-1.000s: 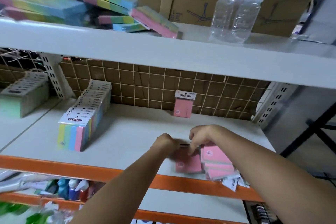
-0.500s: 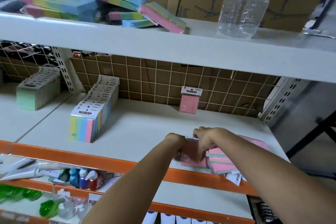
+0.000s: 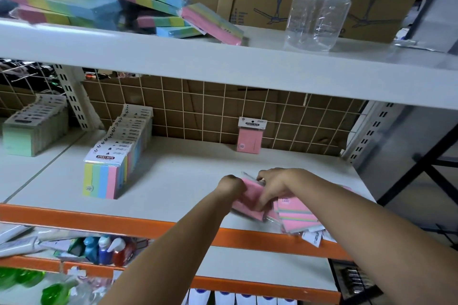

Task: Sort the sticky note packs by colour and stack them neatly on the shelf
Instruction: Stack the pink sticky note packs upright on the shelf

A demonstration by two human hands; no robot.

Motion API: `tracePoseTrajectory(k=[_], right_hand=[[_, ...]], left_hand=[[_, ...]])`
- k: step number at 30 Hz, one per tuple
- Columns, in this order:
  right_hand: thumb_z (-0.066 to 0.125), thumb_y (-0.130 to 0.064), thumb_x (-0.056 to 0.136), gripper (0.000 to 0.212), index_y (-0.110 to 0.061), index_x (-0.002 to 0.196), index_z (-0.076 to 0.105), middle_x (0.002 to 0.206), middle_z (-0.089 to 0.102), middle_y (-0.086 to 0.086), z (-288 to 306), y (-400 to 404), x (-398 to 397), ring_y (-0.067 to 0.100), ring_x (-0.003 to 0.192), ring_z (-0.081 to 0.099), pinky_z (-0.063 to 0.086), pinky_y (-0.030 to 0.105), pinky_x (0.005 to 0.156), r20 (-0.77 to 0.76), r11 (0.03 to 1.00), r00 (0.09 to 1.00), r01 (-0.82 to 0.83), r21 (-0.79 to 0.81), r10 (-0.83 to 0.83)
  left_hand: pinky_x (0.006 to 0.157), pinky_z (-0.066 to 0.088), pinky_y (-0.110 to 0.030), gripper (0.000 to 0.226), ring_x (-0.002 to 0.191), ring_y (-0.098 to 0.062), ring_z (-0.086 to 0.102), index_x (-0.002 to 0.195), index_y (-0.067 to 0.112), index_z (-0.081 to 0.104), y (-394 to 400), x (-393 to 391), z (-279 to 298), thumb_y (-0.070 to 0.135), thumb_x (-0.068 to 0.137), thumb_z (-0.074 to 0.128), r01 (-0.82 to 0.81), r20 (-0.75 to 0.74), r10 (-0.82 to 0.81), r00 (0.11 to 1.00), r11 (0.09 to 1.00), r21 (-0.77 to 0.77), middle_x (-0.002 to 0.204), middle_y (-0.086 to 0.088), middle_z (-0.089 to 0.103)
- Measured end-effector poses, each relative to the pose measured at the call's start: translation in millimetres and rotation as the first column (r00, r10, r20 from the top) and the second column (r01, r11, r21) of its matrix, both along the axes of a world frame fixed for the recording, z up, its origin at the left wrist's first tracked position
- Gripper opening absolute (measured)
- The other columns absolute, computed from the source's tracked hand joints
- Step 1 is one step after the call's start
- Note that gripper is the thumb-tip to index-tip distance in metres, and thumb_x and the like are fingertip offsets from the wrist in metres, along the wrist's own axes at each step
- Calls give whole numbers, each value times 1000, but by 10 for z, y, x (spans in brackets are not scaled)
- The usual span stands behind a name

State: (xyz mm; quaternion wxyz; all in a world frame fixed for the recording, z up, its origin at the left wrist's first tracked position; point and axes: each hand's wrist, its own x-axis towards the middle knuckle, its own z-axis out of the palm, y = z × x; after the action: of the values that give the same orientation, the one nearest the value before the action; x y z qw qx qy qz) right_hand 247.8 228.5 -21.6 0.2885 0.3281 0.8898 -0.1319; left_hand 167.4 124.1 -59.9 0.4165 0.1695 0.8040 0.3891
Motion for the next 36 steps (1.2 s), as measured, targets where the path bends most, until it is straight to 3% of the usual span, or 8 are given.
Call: tracePoseTrajectory(k=[4,9,12,18,20,24,29,36], right_hand=[[72,-57,71,66,-21,122,52,121,56,1,77,30,-33,16,96,57,48,26,75,-153,993,981,115,-26,-118],[54,-38,88,26,-13,97,56,97,58,6,57,65,-129,23,86,56,41,22,61,-307,962,928,252,104,-210],[51,-24,89,19,-12,76,49,79,50,5,-18,60,-191,23,76,50,30,20,47,-339,946,892,323,18,-298],[46,-14,91,10,-10,99,50,94,50,8,-148,55,-302,22,86,49,31,23,50,-359,930,859,357,-90,-365],[42,-14,96,17,-10,106,54,97,47,7,-152,66,-311,19,92,45,34,22,55,-356,928,858,356,-108,-370],[41,-14,96,24,-4,111,57,99,53,8,-230,157,-346,23,93,50,39,23,64,-393,895,804,412,-170,-445],[48,-26,93,30,-9,117,55,113,60,11,-341,273,-433,26,101,59,47,28,70,-432,831,709,484,-275,-557],[48,-14,90,39,-7,128,45,109,59,12,-431,420,-597,22,87,50,38,23,57,-534,790,584,483,-377,-611]], left_hand=[[60,40,-26,31,69,-21,52,121,0,50,-22,-136,-71,-1,91,43,-147,144,118,983,967,208,84,-13,59],[63,38,-27,18,76,-24,51,100,11,50,77,-245,-31,-2,91,41,-313,250,231,940,876,366,95,-14,60],[80,45,-32,30,95,-28,53,119,6,51,178,-262,0,0,93,36,-334,215,272,938,876,347,117,-21,59],[93,46,-33,48,116,-32,56,134,17,48,371,-217,-84,22,86,47,-221,37,221,975,928,299,127,-15,58],[101,41,-36,60,121,-33,50,141,24,40,417,-236,-143,33,81,38,-133,-97,153,983,973,186,130,-17,54],[102,28,-39,50,129,-34,34,146,24,32,576,-378,-332,23,97,28,-31,-341,18,940,999,-33,150,-6,33],[106,29,-36,68,126,-34,37,151,41,11,748,-532,-350,19,92,38,22,-305,-22,952,1000,-3,137,-16,41],[107,36,-37,71,125,-35,45,154,28,4,961,-646,-308,12,94,39,7,-212,25,977,989,147,137,-19,44]])
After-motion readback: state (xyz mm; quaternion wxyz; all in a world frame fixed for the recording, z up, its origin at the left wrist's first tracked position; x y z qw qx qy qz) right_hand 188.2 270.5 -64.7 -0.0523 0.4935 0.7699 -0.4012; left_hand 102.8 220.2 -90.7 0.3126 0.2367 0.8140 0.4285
